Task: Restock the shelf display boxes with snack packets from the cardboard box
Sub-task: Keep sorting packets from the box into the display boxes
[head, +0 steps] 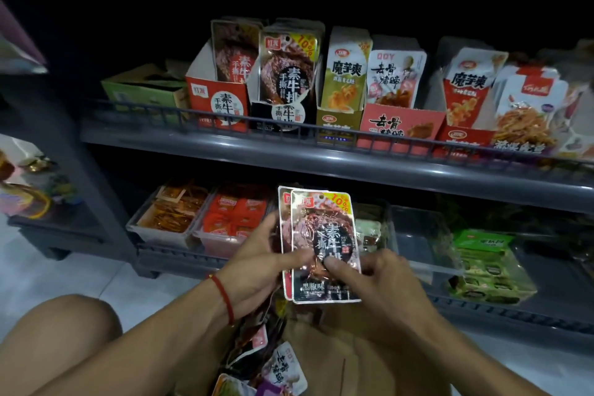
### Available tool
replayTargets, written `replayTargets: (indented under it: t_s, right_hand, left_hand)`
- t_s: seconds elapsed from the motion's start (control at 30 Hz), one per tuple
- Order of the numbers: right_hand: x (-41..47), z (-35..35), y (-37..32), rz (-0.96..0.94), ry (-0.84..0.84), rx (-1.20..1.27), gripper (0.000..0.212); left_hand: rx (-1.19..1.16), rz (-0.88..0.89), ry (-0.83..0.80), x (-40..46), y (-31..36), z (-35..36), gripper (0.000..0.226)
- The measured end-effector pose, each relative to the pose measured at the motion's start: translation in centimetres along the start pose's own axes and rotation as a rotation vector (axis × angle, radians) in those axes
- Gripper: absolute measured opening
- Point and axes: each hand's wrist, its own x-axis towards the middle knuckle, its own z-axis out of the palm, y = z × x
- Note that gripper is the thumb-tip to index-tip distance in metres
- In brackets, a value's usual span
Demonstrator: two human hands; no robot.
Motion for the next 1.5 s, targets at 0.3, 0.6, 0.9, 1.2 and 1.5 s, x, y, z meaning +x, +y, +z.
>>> replayTargets:
  t_s: [0.3, 0.6, 0.9, 1.2, 1.5]
  right_hand:
    - [4.7, -5.0, -6.9, -0.223, 0.129, -0.024, 0.067]
    - [10.1, -8.5, -15.6, -0.371, 0.127, 0.062, 0.066]
    - [18.1, -12.3, -20.8, -0.664, 0.559, -0.028, 0.054]
    - [21.5, -7.4, -18.8, -0.502, 0.592, -0.456, 0.051]
    - [21.9, -7.3, -20.4, -0.325, 0.809, -0.856, 0.062]
  left_hand:
    - [0.079, 0.219, 0.165, 0.2, 3.3, -1.9, 0.056]
    - [-0.106, 0.398, 0.365, -0.2, 8.4, -5.1, 0.031]
    - [-0.229, 0.352, 0.416, 0.1, 9.7, -6.7, 0.034]
    - [-0.247, 0.318, 0.392, 0.6, 9.9, -7.0, 0.032]
    - [-0.29, 0.283, 0.341, 0.8, 10.0, -6.9, 0.036]
